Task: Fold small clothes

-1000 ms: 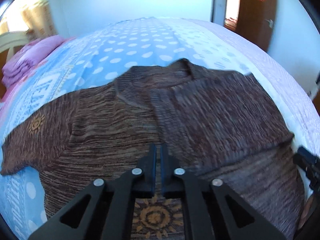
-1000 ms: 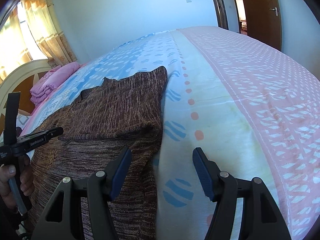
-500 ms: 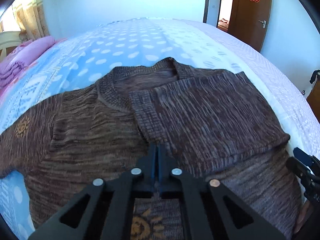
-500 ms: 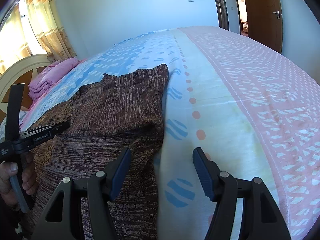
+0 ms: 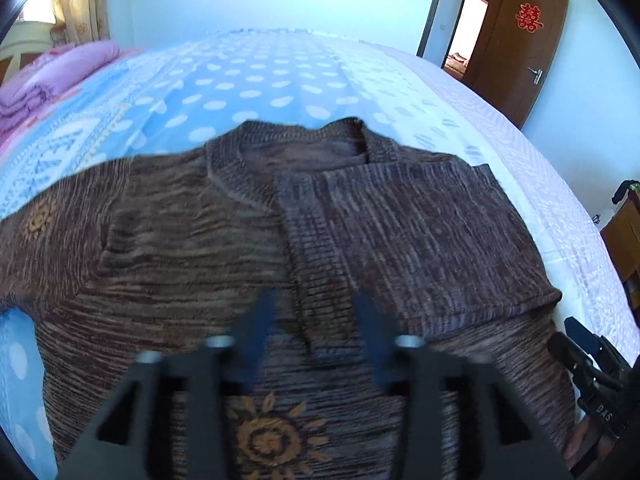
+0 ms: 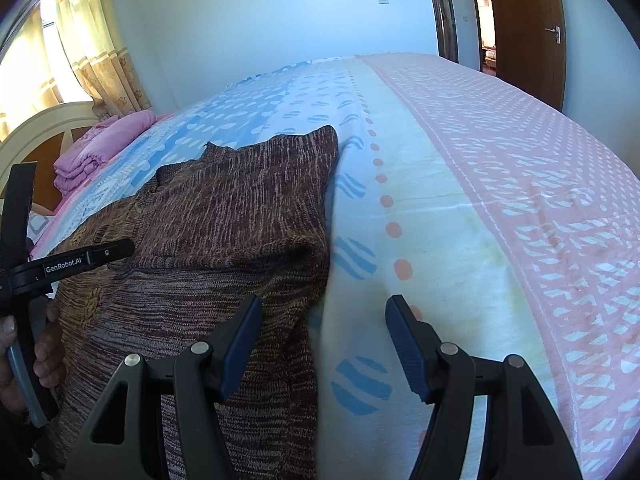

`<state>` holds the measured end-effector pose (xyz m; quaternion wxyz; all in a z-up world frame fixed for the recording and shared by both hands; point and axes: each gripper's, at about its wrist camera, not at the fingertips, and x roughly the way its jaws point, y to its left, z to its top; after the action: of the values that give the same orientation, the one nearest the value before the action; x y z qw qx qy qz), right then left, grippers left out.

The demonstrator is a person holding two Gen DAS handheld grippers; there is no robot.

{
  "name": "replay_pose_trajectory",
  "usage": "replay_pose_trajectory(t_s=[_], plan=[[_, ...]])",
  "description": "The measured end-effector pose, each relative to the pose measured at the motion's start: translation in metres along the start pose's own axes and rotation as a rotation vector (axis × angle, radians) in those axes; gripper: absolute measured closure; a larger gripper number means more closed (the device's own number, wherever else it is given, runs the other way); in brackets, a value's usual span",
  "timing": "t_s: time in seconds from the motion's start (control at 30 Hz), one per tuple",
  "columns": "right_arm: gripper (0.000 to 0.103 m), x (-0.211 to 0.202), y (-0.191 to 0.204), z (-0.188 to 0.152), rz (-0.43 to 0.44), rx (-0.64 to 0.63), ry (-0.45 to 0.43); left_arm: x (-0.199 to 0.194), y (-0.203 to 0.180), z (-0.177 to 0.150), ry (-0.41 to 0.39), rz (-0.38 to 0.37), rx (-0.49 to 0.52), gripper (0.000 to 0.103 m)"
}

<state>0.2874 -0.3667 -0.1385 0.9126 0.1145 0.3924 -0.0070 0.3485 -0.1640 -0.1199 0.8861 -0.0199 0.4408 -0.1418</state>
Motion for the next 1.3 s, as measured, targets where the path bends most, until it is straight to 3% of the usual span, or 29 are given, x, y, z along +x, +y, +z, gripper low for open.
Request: replay_pose_trajectory(t_s=[0.07,0.2,0.43,0.57,0.67,0.7,0.8,0.87,1.0,1.13,1.23,1.3], plan=[[0.038,0.0,0.0,0.0,-0.001,-0.001,0.002,0.005,-0.006,-0.001,-0.001,0.003,0.024,0.046],[0.037,0.001,0.0,0.001,0.003,0.0,0.004,0.011,-0.017,-0.003,0.0,-0.005,0.082,0.088],[0.037,0.0,0.0,0.001,0.002,-0.001,0.003,-0.013,-0.019,-0.008,-0.011,0.006,0.104,0.092],[0.037,-0.004,0.001,0.001,-0.006,-0.005,-0.009,-0.002,-0.02,-0.013,0.011,0.059,0.128,0.076],[0.037,-0.023,0.011,0.01,-0.01,-0.038,-0.088,-0.008,-0.018,-0.014,-0.022,0.139,0.141,0.036],[0.037,-0.029,0.017,0.014,-0.002,-0.055,-0.114,-0.012,-0.016,-0.014,-0.039,0.156,0.153,0.033],[0.037,-0.032,0.042,0.033,0.037,-0.137,-0.146,-0.024,-0.007,-0.017,-0.073,0.214,0.189,0.032],[0.037,-0.014,0.054,0.042,0.078,-0.169,-0.091,-0.029,0.01,-0.016,-0.063,0.239,0.173,0.032],[0.037,0.042,0.053,0.033,0.061,-0.143,0.145,-0.046,0.06,-0.018,-0.053,0.287,0.1,0.031],[0.037,0.022,0.074,0.029,-0.013,-0.246,0.137,-0.071,0.131,-0.023,-0.088,0.398,0.034,0.015],[0.037,0.009,0.103,0.041,0.032,-0.284,0.088,-0.077,0.183,-0.027,-0.1,0.532,0.007,0.013],[0.037,0.01,0.13,0.048,0.052,-0.325,0.057,-0.076,0.222,-0.03,-0.066,0.619,-0.041,0.013]])
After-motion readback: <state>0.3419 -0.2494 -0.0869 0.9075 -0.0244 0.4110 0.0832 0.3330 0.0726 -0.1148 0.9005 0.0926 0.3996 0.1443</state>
